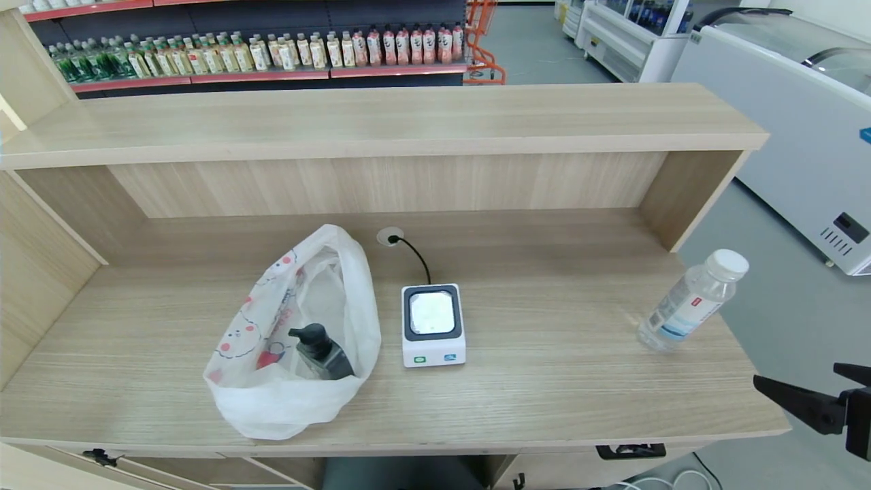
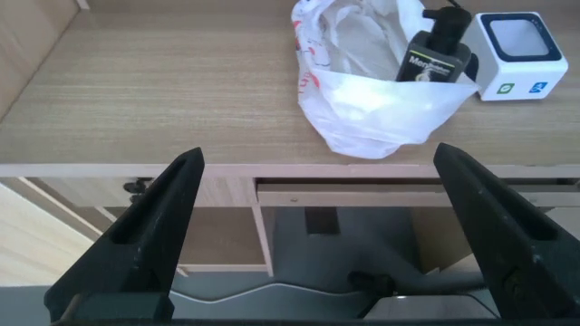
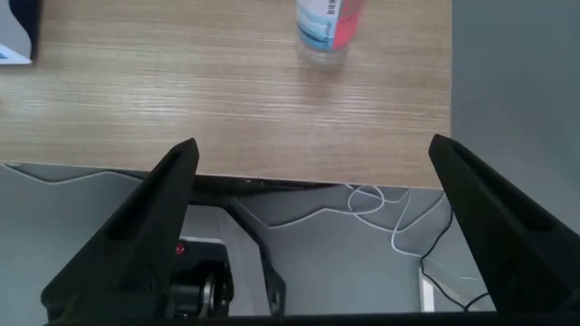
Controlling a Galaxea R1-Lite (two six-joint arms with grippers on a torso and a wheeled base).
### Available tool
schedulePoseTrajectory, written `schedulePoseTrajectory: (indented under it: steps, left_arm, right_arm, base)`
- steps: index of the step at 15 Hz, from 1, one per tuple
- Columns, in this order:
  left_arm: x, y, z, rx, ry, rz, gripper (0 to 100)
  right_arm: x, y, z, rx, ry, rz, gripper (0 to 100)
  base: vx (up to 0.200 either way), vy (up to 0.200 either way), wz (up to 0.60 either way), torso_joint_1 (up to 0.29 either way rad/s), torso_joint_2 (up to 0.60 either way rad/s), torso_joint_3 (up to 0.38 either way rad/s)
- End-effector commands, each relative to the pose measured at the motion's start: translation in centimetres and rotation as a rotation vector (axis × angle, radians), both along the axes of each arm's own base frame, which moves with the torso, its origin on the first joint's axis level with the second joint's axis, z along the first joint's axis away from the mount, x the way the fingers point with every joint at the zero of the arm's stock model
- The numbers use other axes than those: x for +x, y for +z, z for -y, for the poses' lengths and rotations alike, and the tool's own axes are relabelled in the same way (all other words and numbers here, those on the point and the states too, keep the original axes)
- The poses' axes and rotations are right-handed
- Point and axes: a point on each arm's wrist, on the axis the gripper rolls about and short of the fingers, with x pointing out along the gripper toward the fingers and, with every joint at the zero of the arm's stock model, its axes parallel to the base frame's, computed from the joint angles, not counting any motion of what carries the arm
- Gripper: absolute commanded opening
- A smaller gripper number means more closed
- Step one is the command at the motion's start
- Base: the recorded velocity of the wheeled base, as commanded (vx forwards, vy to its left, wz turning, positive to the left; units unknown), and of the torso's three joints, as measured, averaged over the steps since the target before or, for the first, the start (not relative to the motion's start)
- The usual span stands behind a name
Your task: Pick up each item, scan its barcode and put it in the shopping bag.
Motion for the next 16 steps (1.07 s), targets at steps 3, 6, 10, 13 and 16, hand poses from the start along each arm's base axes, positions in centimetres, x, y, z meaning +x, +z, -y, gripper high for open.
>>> schedulePoseTrajectory:
  steps: [3, 6, 10, 13, 16]
  left_arm:
    - [0.0, 0.0, 0.0, 0.0, 0.0, 0.0, 100]
    - [0.0, 0.0, 0.0, 0.007, -0.001, 0.0, 100]
    - [0.0, 0.0, 0.0, 0.006, -0.001, 0.0, 100]
    - [0.0, 0.0, 0.0, 0.006, -0.001, 0.0, 100]
    - [0.0, 0.0, 0.0, 0.006, -0.001, 0.0, 100]
  right_arm:
    - [-0.2, 0.1, 0.0, 0.001, 0.004, 0.007, 100]
    - [-0.3, 0.1, 0.0, -0.002, 0.002, 0.01, 100]
    - [0.1, -0.4, -0.5, 0.002, 0.061, -0.049, 100]
    - [1.7, -0.3, -0.8, -0.003, 0.099, -0.076, 100]
    - [3.8, -0.2, -1.0, -0.006, 0.113, -0.105, 100]
  base:
    - [0.0, -0.2, 0.0, 0.001, 0.0, 0.002]
    - [0.0, -0.2, 0.0, 0.002, 0.0, 0.001]
    - [0.0, 0.0, 0.0, 0.0, 0.0, 0.0]
    - [0.0, 0.0, 0.0, 0.0, 0.0, 0.0]
    - [0.0, 0.0, 0.0, 0.0, 0.0, 0.0]
